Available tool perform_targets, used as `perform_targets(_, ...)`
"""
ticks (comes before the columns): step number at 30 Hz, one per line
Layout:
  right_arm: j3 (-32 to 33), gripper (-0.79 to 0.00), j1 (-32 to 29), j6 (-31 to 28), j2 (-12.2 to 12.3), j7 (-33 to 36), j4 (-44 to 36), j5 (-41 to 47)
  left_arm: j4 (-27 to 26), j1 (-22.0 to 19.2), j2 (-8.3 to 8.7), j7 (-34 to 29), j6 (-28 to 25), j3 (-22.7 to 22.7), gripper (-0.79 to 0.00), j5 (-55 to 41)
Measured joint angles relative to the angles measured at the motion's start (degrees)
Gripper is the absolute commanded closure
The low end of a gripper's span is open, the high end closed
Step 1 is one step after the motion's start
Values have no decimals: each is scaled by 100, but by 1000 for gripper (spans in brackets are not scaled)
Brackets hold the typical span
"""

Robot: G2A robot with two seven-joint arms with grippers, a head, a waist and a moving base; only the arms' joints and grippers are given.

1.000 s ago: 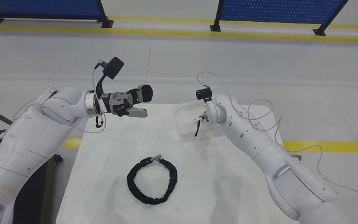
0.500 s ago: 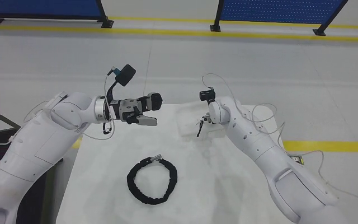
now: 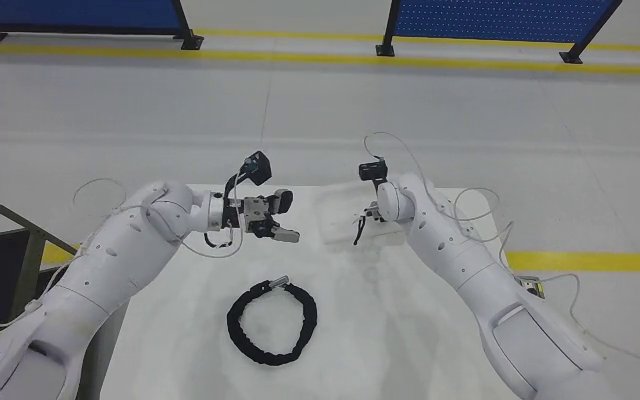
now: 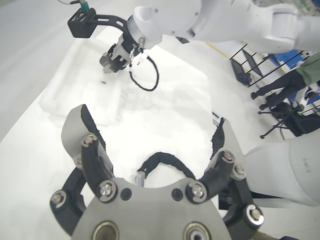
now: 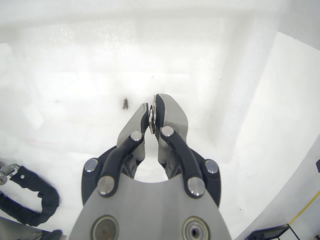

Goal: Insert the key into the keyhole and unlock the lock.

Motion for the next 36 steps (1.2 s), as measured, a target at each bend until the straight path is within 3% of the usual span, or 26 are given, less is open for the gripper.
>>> perform_targets(11,136,0,-21,-56,-19,63,80,-125,1382,-267,-1069,1843,103,477,-785,2443)
perform_targets(14,190,0,-38,-45,-18,62,79,-149,1666,-327,-1252,2019,116,552,-785,2740)
perform_targets(36,316,0,-150,-2,-12,-64,78,-67,1574,-306,-1243,2004,224,551,-785,2834)
